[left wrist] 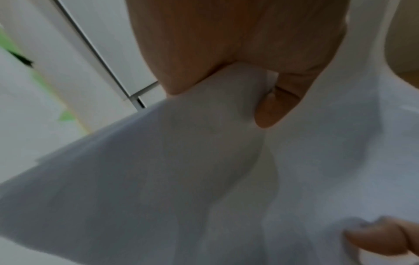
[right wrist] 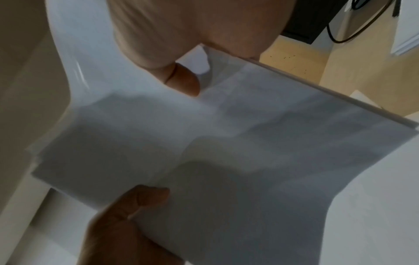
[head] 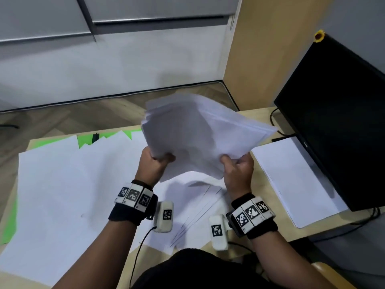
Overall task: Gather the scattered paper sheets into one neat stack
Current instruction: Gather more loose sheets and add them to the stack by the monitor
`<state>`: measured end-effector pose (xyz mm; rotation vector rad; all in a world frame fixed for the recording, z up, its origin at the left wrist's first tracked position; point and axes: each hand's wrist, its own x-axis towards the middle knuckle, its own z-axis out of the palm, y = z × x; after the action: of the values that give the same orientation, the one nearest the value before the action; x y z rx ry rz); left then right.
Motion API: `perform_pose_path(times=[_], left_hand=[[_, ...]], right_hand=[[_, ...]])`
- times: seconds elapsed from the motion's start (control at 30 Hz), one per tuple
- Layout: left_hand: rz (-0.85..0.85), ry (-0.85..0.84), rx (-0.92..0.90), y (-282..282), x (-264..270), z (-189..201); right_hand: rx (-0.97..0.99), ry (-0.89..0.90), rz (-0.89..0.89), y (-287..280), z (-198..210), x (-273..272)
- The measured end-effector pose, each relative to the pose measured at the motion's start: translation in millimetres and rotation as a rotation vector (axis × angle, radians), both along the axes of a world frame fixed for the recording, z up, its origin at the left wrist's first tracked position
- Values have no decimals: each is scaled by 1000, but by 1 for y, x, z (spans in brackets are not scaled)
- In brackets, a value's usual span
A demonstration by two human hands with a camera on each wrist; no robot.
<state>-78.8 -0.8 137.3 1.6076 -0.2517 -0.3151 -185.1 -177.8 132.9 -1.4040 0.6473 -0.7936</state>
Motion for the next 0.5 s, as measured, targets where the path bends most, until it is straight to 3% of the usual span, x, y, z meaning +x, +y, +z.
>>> perform_pose_path(times=[0.27, 0.5], left_hand=[[42, 221, -1, 17, -12, -38], [44, 139, -68, 17, -15, -33]], right_hand=[[106, 281, 41, 10, -43, -2], [30, 182, 46, 8, -31, -2]])
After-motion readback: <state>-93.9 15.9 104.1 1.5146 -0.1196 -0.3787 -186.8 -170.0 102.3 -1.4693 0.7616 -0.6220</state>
